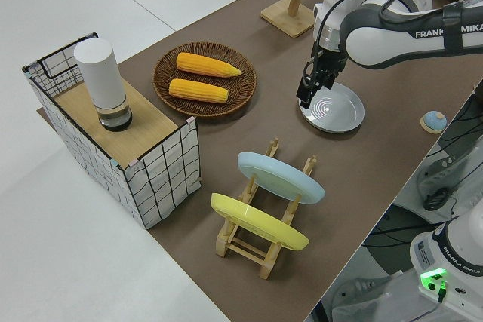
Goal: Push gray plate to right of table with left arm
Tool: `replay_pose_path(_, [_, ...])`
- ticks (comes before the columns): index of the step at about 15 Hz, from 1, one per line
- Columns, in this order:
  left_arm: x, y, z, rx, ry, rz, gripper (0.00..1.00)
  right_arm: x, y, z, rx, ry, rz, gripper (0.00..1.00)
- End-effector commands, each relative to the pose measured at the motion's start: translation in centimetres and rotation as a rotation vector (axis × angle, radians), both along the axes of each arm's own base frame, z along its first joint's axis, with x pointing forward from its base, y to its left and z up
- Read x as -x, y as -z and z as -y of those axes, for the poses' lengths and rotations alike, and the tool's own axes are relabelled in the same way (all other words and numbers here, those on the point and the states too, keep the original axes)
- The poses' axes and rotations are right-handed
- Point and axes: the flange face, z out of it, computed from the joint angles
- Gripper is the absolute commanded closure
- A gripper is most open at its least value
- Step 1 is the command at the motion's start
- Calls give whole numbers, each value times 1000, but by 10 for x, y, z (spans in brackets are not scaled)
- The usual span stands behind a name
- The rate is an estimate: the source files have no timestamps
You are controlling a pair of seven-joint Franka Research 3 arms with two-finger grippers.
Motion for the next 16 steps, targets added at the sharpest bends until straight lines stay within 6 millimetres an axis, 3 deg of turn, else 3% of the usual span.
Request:
replay_pose_path(1, [25, 28, 7, 23, -27, 28, 13, 4, -3, 2, -7, 2, -4, 17])
replay_pose_path(4, [33, 53, 13, 23, -17, 34, 13, 4, -3, 2, -7, 2, -6, 17])
replay_pose_path(8, [29, 82, 20, 28, -13, 15, 15, 4, -3, 2, -7, 2, -6, 17])
replay_pose_path(16, [23, 110, 24, 31, -9, 10, 59, 4, -3, 2, -7, 2, -4, 17])
